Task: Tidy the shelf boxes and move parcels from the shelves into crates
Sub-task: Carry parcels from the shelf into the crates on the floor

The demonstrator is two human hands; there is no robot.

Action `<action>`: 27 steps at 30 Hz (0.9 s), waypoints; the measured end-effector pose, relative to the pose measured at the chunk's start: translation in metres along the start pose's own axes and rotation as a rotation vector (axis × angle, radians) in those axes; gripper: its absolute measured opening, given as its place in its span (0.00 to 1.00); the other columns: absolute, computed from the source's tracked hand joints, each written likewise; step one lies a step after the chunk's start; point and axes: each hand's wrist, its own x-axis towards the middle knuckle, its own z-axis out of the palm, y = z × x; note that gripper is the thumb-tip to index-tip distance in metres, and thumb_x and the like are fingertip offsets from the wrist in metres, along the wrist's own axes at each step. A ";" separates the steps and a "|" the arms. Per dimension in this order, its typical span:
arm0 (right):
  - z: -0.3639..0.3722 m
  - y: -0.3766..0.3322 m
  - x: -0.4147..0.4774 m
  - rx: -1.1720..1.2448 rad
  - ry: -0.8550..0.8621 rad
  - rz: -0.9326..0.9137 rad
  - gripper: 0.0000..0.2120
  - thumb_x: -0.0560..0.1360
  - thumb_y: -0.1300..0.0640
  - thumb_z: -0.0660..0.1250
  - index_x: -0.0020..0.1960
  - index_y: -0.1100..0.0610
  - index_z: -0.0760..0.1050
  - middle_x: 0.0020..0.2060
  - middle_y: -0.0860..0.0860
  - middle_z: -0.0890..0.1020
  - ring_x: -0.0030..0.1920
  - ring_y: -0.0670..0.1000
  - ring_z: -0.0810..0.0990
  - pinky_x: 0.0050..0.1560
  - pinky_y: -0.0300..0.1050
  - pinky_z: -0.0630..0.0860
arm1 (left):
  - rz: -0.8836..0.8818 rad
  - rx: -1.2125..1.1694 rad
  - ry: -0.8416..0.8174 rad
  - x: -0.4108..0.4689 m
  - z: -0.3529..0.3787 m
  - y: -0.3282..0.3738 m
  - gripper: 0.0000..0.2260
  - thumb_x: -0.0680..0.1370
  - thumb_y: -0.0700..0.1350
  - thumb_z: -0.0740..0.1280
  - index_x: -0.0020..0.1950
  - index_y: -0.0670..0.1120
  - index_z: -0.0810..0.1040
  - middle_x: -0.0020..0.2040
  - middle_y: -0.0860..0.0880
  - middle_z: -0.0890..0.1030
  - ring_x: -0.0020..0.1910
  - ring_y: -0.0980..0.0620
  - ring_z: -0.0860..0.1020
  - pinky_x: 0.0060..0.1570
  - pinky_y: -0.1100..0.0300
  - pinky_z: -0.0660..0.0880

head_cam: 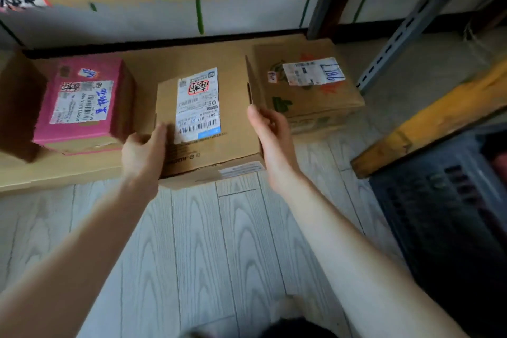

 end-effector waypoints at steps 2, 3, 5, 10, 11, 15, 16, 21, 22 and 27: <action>-0.022 -0.020 -0.029 0.049 0.063 0.058 0.16 0.71 0.49 0.70 0.54 0.50 0.69 0.50 0.47 0.78 0.44 0.37 0.79 0.37 0.27 0.74 | -0.024 0.095 -0.019 -0.035 0.001 0.016 0.12 0.74 0.54 0.65 0.48 0.46 0.74 0.40 0.50 0.76 0.37 0.53 0.74 0.35 0.62 0.68; -0.034 -0.031 -0.045 0.073 0.101 0.093 0.16 0.70 0.50 0.71 0.55 0.50 0.69 0.51 0.49 0.79 0.47 0.41 0.80 0.39 0.29 0.76 | -0.037 0.138 -0.043 -0.055 0.003 0.025 0.12 0.75 0.54 0.65 0.48 0.45 0.74 0.39 0.50 0.75 0.37 0.52 0.74 0.34 0.62 0.67; -0.061 -0.054 -0.077 0.117 0.187 0.148 0.18 0.70 0.51 0.71 0.56 0.53 0.69 0.55 0.54 0.79 0.52 0.48 0.80 0.46 0.36 0.77 | -0.049 0.218 -0.107 -0.095 0.009 0.042 0.14 0.75 0.54 0.64 0.51 0.43 0.75 0.42 0.47 0.75 0.40 0.49 0.73 0.35 0.61 0.65; -0.143 -0.120 -0.167 0.134 0.387 0.231 0.18 0.71 0.52 0.71 0.57 0.55 0.71 0.52 0.61 0.79 0.45 0.51 0.80 0.38 0.39 0.76 | -0.082 0.377 -0.315 -0.206 0.036 0.083 0.15 0.75 0.53 0.63 0.51 0.42 0.73 0.44 0.45 0.74 0.36 0.48 0.71 0.29 0.62 0.62; -0.162 -0.131 -0.186 0.139 0.436 0.229 0.14 0.71 0.53 0.70 0.54 0.53 0.71 0.51 0.59 0.79 0.42 0.53 0.80 0.37 0.42 0.76 | -0.087 0.395 -0.367 -0.230 0.043 0.091 0.15 0.76 0.53 0.63 0.51 0.42 0.72 0.45 0.44 0.74 0.39 0.48 0.72 0.30 0.62 0.63; -0.236 -0.171 -0.270 0.165 0.611 0.200 0.07 0.73 0.56 0.68 0.46 0.45 0.72 0.45 0.48 0.80 0.43 0.46 0.80 0.42 0.38 0.76 | 0.013 0.493 -0.562 -0.330 0.072 0.124 0.17 0.76 0.52 0.61 0.57 0.40 0.74 0.51 0.41 0.77 0.49 0.43 0.75 0.43 0.56 0.68; -0.256 -0.179 -0.292 0.177 0.662 0.193 0.07 0.74 0.57 0.66 0.46 0.45 0.73 0.45 0.47 0.80 0.42 0.42 0.80 0.40 0.35 0.75 | 0.059 0.511 -0.614 -0.358 0.080 0.132 0.16 0.76 0.51 0.62 0.56 0.40 0.74 0.52 0.41 0.78 0.50 0.42 0.76 0.42 0.56 0.69; -0.352 -0.198 -0.397 0.303 0.950 0.235 0.10 0.76 0.58 0.60 0.54 0.49 0.75 0.48 0.51 0.81 0.42 0.44 0.79 0.38 0.36 0.75 | 0.238 0.539 -0.888 -0.500 0.122 0.150 0.09 0.76 0.48 0.62 0.48 0.43 0.73 0.44 0.47 0.75 0.41 0.49 0.72 0.35 0.57 0.67; -0.372 -0.197 -0.418 0.317 1.006 0.247 0.11 0.76 0.58 0.59 0.56 0.49 0.75 0.50 0.52 0.80 0.45 0.46 0.78 0.40 0.38 0.74 | 0.250 0.542 -0.949 -0.530 0.131 0.147 0.07 0.76 0.47 0.62 0.48 0.43 0.73 0.45 0.48 0.75 0.42 0.49 0.73 0.38 0.57 0.67; -0.479 -0.167 -0.522 0.363 1.192 0.304 0.14 0.77 0.56 0.57 0.60 0.47 0.75 0.51 0.45 0.81 0.51 0.47 0.78 0.48 0.44 0.75 | 0.295 0.609 -1.149 -0.680 0.172 0.103 0.06 0.77 0.45 0.63 0.48 0.43 0.73 0.47 0.46 0.76 0.43 0.49 0.74 0.41 0.57 0.68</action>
